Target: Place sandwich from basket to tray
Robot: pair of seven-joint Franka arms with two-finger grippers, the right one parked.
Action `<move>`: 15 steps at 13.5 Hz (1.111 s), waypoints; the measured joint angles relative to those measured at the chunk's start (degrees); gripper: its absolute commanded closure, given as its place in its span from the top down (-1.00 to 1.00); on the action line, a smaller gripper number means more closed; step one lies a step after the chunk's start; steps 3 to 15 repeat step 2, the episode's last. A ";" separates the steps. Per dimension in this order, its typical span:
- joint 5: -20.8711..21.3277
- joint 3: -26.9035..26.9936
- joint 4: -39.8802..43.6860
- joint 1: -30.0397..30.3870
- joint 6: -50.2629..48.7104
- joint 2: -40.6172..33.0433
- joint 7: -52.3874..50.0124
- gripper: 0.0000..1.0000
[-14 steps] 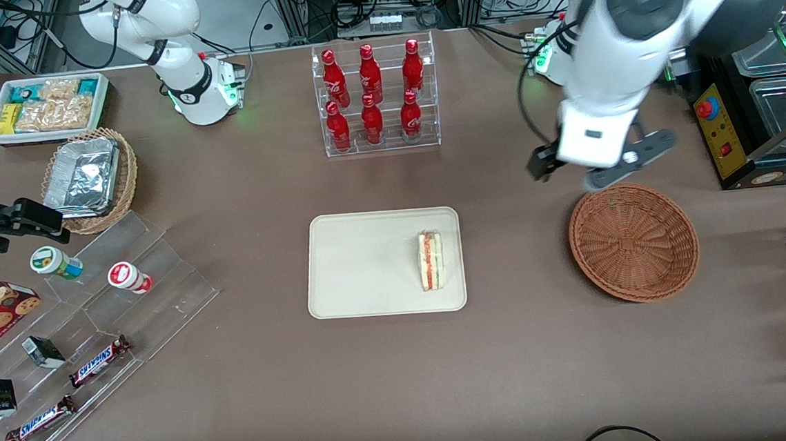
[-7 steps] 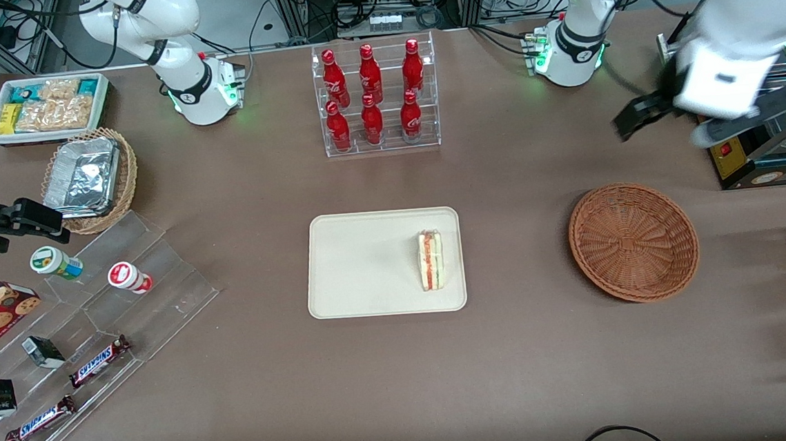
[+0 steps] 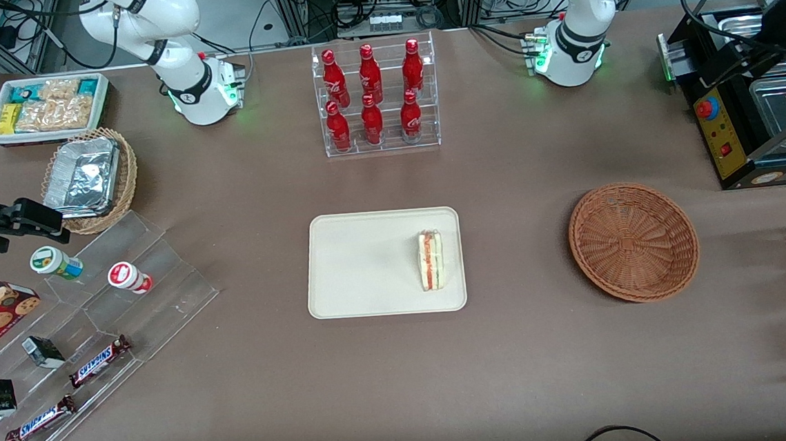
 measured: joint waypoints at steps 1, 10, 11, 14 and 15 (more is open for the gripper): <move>0.00 -0.01 -0.23 -1.06 0.08 0.26 0.00 1.00; 0.03 -0.03 -0.25 -1.95 0.17 0.73 0.00 1.00; 0.03 -0.03 -0.25 -1.95 0.17 0.73 0.00 1.00; 0.03 -0.03 -0.25 -1.95 0.17 0.73 0.00 1.00; 0.03 -0.03 -0.25 -1.95 0.17 0.73 0.00 1.00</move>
